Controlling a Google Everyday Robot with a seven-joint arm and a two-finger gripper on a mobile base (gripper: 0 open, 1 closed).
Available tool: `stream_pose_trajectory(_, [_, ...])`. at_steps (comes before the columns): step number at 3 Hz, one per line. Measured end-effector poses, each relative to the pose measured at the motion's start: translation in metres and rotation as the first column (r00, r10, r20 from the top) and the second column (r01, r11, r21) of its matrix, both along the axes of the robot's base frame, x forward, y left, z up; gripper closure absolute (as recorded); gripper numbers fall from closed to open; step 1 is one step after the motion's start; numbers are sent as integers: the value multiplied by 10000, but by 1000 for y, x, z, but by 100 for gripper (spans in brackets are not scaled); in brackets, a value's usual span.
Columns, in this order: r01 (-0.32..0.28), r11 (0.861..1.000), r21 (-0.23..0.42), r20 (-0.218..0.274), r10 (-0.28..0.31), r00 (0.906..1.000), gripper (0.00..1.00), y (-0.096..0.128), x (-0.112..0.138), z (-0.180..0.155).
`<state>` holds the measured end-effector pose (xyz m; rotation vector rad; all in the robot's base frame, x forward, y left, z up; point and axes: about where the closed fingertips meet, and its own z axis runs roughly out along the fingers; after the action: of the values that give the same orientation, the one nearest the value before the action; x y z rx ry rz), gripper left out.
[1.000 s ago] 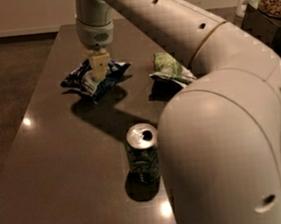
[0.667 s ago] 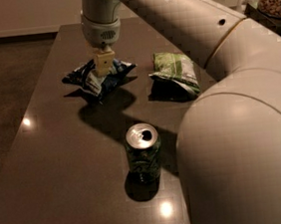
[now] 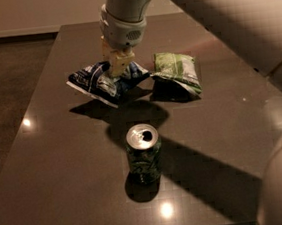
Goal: Move blue chip bag near green can
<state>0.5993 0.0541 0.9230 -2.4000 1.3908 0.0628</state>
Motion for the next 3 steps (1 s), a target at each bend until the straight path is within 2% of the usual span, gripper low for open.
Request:
stream_pose_trajectory(1, [-745,9972,57,17,745,9972,100,-21,-32,1])
stream_pose_trajectory(2, [-1775,9841,61,48,1775,9841,99,-43,-69,-1])
stream_pose_trajectory(3, [-2325,9726,-6,78,2325,9726,79,-55,-89,-6])
